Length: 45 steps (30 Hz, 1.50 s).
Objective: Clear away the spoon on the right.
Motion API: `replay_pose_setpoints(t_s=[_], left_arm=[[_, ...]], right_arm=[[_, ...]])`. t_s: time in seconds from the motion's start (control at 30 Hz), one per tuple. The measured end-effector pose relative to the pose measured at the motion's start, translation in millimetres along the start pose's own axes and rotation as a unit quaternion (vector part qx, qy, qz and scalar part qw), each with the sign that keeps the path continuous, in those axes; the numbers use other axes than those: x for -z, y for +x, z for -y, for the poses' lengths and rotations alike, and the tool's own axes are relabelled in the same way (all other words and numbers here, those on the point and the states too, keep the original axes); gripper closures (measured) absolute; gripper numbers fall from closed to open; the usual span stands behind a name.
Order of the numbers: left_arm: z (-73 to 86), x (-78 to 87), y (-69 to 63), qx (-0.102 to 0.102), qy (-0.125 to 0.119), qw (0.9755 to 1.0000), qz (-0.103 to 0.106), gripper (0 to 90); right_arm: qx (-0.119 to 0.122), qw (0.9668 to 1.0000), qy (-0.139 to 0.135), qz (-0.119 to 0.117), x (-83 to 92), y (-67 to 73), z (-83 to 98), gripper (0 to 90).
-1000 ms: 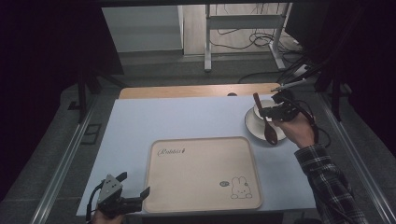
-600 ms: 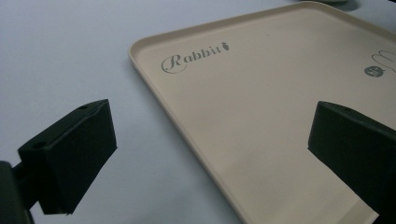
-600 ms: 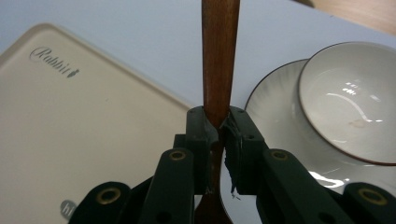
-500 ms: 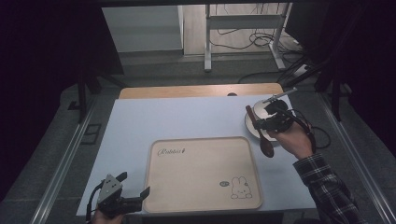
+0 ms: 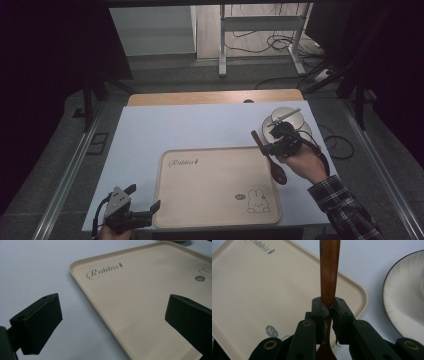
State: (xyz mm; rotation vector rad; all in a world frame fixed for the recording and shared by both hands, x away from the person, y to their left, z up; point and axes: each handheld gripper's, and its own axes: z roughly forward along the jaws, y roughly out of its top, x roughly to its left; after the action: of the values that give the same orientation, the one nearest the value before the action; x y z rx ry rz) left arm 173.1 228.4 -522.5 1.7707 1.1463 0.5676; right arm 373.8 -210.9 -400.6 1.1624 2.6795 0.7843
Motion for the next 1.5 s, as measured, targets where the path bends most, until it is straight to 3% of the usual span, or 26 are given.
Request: replay_pose_setpoints(t_s=[0.8, 1.27, 1.5], left_arm=[[-0.4, -0.9, -0.7, -0.005, 0.003, 1.0000, 0.001, 0.9], [-0.3, -0.7, 0.2, -0.002, 0.002, 1.0000, 0.002, 0.9], [-0.4, -0.8, 0.1, -0.002, 0.002, 1.0000, 0.002, 0.9]], right_arm=[[-0.010, 0.9967, 0.069, -0.041, -47.1, 30.5, 28.0, 80.0], [-0.026, 0.9952, 0.080, -0.050, -74.2, 30.5, 43.6, 78.7], [-0.011, 0.9964, 0.077, -0.036, -74.1, 31.4, 45.1, 72.4]])
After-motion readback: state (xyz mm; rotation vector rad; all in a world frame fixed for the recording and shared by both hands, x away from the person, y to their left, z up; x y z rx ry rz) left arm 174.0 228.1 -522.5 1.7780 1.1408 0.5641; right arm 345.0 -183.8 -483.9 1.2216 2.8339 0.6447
